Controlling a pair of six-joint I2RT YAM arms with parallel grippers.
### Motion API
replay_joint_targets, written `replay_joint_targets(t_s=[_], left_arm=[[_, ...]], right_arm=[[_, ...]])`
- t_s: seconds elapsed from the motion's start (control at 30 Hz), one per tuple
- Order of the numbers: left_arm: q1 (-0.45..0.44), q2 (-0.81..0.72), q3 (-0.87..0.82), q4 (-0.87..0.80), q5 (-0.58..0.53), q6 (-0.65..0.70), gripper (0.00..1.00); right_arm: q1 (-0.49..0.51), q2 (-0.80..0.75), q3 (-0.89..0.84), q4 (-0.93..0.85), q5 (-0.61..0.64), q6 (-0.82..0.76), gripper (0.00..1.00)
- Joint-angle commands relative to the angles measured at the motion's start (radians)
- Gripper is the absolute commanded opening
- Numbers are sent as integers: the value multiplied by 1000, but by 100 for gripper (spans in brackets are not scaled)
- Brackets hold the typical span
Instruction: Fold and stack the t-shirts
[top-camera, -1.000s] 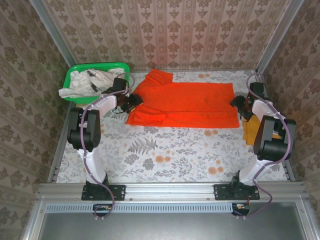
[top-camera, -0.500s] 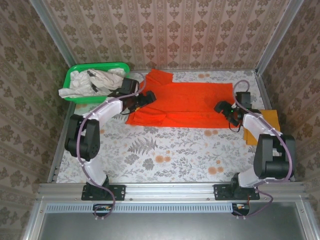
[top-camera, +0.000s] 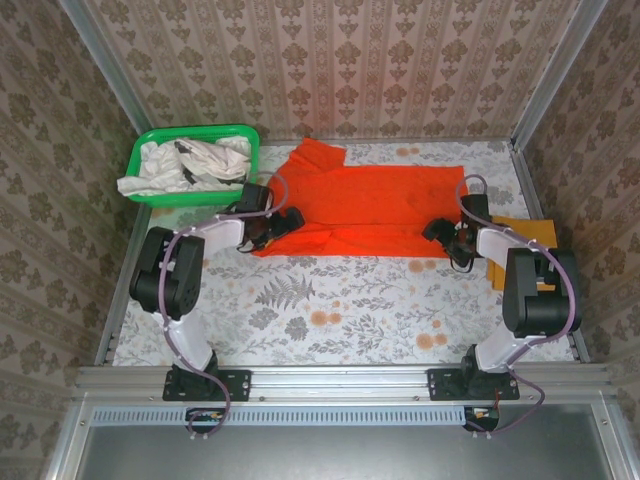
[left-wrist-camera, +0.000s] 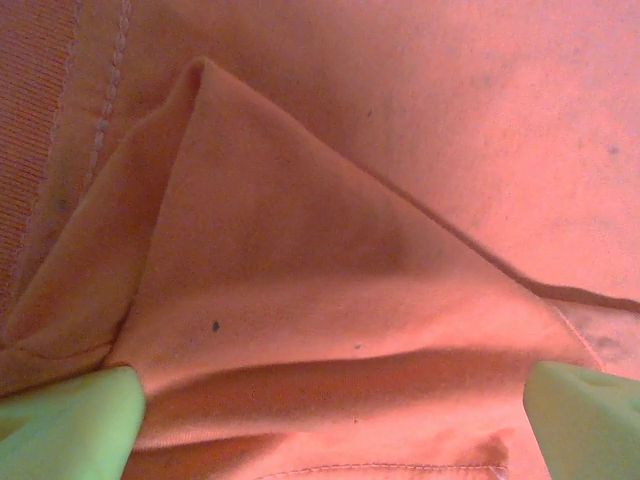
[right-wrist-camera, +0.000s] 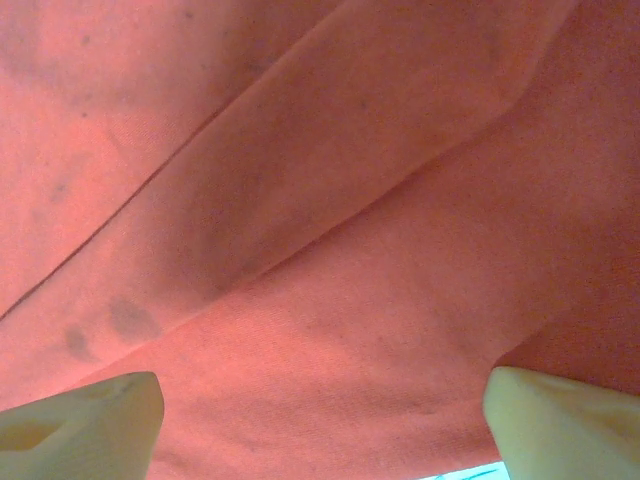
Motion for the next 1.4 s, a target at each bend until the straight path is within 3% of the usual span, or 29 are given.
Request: replay_joint_targets(t_s=[0.0,0.27,0.43,0.67,0.83,1.37], left_arm=[[-8,-48,-102,-31,3,-60,100],[-47,-177,-155,-98,-16,-60,100],[-68,-237,-78,-161,-70,-37,100],[-77,-196,-54,-69,-21,-91,100],[-77,-140,-47,-14,-3,-120,100],[-77,-116,-65,0,-11,-130,100]], right_arm=[[-27,-19,-101,-80,-17,32,83],[-34,-267,-207,-170,-4,34,82],[28,-364,-127,-206,32,51,82],[219,-256,-97,53,-17,343,80],[322,-97,-35,179,-34,436,80],[300,108,82,222,-41,440,79]])
